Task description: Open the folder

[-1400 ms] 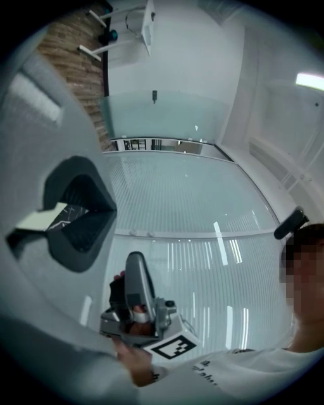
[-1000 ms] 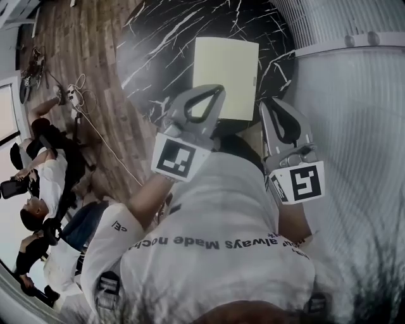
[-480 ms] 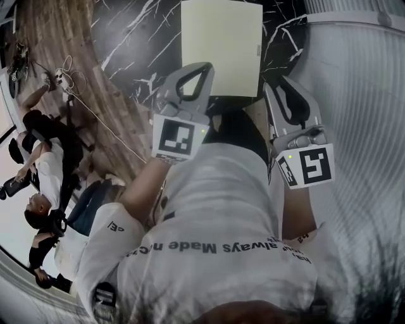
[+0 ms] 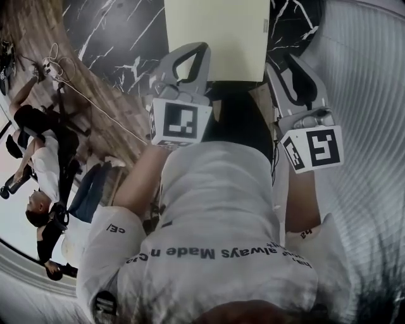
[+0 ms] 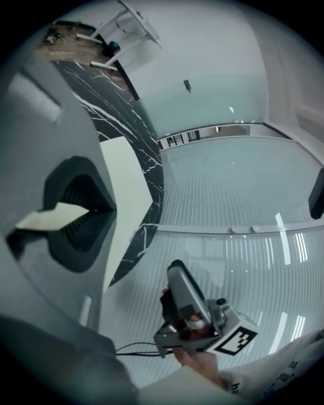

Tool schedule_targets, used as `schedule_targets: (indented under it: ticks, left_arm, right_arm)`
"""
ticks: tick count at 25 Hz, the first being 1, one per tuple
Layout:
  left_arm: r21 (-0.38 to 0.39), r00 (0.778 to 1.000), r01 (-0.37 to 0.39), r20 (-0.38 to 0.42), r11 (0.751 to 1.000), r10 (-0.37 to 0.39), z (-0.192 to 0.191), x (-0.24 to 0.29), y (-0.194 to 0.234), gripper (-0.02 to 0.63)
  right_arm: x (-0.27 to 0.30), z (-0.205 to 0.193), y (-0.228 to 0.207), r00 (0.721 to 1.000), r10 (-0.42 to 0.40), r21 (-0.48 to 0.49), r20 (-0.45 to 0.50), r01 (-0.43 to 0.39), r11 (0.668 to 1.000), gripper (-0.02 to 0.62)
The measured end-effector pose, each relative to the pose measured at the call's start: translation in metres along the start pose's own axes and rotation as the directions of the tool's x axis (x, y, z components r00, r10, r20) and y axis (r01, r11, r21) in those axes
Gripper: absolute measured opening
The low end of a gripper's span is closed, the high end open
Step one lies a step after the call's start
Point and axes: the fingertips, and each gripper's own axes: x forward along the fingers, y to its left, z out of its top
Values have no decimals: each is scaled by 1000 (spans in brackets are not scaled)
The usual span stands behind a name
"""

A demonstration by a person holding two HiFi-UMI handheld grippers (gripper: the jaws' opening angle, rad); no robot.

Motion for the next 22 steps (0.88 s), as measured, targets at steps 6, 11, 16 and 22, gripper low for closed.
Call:
schedule_targets:
  ticks: [6, 11, 16, 22]
  left_arm:
    - [31, 998, -24, -49, 999, 25, -33, 26, -1, 2]
    - [49, 995, -40, -93, 998, 45, -53, 37, -4, 2]
    - [67, 990, -47, -128, 997, 56, -69, 45, -5, 2]
    - [110, 987, -78, -132, 991, 92, -76, 49, -6, 2]
  right_arm:
    - [23, -42, -13, 999, 6, 54, -36, -4, 999, 160]
    - [37, -69, -18, 998, 12, 83, -56, -7, 997, 170]
    - [47, -89, -24, 998, 29, 145, -60, -20, 989, 193]
    - [54, -103, -28, 998, 45, 202, -40, -36, 979, 202]
